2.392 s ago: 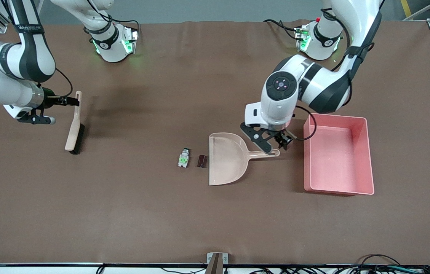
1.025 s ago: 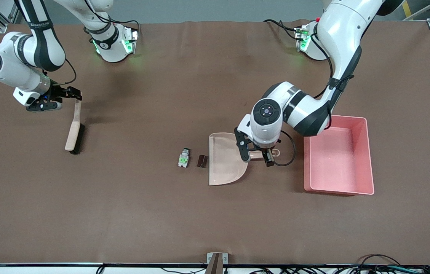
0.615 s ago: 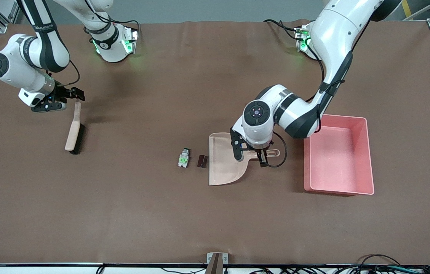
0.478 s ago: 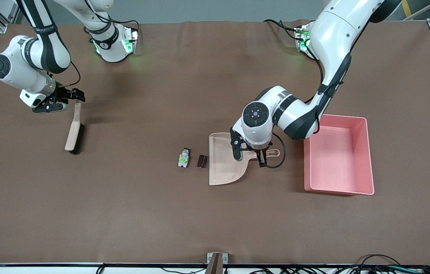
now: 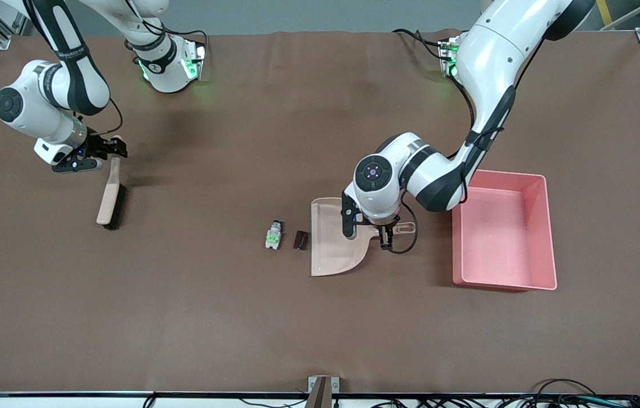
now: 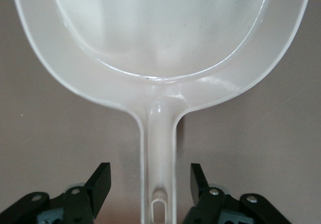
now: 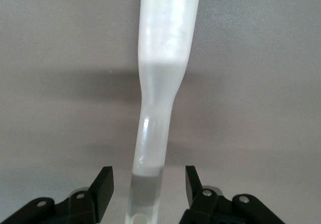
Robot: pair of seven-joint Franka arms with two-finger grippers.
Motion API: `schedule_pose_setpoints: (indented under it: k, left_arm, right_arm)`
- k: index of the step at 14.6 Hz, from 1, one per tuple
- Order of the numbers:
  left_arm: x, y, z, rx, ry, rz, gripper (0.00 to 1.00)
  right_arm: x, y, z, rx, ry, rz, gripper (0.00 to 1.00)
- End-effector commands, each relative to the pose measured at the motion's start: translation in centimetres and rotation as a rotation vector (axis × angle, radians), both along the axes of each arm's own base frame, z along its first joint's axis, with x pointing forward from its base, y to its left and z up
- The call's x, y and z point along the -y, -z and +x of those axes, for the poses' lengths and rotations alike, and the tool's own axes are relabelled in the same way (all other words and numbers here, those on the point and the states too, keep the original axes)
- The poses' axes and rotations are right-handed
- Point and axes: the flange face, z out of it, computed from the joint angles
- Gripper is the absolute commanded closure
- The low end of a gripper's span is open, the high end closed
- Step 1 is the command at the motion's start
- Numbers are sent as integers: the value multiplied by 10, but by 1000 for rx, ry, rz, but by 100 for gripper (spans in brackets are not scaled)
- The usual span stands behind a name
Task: Clean e-waste and dump in bin
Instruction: 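Lower both grippers onto the dustpan handle and brush handle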
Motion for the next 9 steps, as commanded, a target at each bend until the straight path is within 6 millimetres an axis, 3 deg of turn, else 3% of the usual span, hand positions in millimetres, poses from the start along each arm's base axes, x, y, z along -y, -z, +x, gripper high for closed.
schedule_pose_setpoints:
  k: [1,9]
  left_arm:
    - [4,2,4,7,2,1,26]
    - [7,3,0,9,-18,5,26]
  right_arm:
    - [1,3,-1,6,24,1,44]
    - [-1,3,4,-14,174,-25,51]
